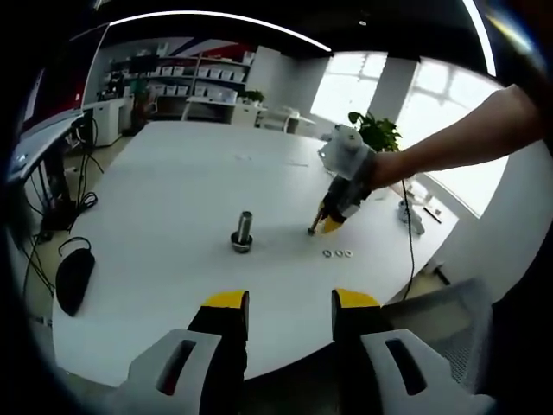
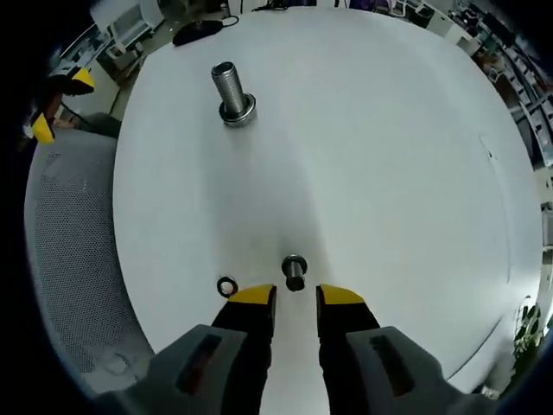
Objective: Place the washer onto the threaded stud by aligning its center hole with the stud, sliding it down to the base, and recovering from edge contact or off-axis alignment until the washer reaches the visible bottom stop.
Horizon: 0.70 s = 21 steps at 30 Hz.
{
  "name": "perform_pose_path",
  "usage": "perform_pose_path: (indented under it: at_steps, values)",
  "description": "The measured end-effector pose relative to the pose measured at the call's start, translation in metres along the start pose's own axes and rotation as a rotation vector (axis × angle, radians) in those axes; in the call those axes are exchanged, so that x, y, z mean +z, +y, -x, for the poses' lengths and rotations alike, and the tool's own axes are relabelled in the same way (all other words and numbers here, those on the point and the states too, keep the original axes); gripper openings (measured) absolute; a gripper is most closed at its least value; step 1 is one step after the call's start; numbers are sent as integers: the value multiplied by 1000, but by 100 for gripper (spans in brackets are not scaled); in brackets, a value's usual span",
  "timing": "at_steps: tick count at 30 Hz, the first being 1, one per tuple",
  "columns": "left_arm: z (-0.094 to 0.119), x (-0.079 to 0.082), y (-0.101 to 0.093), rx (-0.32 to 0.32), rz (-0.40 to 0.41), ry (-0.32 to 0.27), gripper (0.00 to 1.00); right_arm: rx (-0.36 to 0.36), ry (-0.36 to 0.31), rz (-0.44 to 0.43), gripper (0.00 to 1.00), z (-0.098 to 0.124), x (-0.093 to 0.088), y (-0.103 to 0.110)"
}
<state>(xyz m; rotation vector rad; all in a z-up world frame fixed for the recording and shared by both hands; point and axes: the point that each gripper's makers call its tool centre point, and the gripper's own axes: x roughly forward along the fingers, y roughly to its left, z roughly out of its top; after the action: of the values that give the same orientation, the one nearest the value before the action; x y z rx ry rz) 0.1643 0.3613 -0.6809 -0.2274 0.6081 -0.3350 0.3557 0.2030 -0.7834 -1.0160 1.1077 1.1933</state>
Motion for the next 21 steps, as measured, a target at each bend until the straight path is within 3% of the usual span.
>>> perform_pose_path:
  at_steps: [10,21]
  values:
    - [2,1,-5,12,1,-13,36,27,1,-25,22,4,-31,23]
    - [2,0,-15,7,-9,-15,36,71,0,-6,23,2,-48,53]
